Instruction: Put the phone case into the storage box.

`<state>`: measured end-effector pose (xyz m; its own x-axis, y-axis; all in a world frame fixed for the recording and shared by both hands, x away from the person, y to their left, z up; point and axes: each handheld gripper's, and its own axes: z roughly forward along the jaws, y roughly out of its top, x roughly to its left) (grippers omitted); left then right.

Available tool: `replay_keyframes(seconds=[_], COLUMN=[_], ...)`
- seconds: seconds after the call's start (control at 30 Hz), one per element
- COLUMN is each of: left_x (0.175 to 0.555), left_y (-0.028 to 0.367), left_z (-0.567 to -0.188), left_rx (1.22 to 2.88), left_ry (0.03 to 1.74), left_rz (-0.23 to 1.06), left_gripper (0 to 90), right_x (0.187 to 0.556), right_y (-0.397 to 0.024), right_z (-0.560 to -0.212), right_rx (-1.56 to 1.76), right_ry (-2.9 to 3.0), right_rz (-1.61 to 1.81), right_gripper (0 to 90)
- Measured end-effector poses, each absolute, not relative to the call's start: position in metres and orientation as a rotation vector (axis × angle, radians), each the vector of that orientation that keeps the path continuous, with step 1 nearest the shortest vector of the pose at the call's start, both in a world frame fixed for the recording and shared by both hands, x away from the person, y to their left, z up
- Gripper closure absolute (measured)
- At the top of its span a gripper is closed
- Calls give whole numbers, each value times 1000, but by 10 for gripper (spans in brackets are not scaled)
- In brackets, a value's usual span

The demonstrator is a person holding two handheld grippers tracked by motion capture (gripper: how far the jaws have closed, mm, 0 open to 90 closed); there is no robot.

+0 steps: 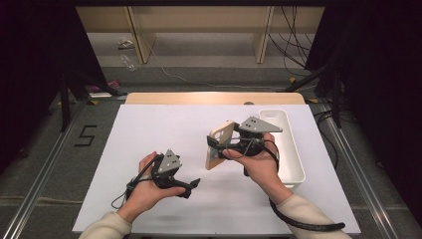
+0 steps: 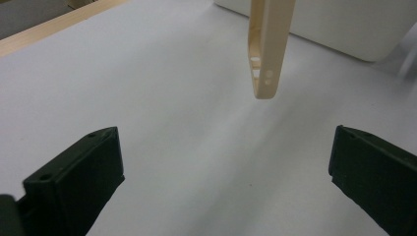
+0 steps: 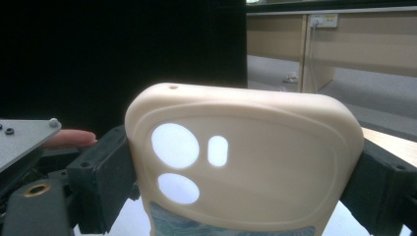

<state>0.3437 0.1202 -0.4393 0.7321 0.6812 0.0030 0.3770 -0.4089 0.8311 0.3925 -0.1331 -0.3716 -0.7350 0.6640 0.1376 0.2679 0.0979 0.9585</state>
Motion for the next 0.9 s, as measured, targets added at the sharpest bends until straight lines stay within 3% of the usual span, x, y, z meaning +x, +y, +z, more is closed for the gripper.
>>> replay_keyframes(seconds=[0.9], left_x=[341], left_y=[136], left_z=[-442], left_rx=[2040], left_ry=[841], left_rz=[465], left_gripper=[0], right_x=[403], right_y=[-157], right_z=[-359], right_rx=[973], right_ry=[1956], right_rz=[1681], right_gripper=[124])
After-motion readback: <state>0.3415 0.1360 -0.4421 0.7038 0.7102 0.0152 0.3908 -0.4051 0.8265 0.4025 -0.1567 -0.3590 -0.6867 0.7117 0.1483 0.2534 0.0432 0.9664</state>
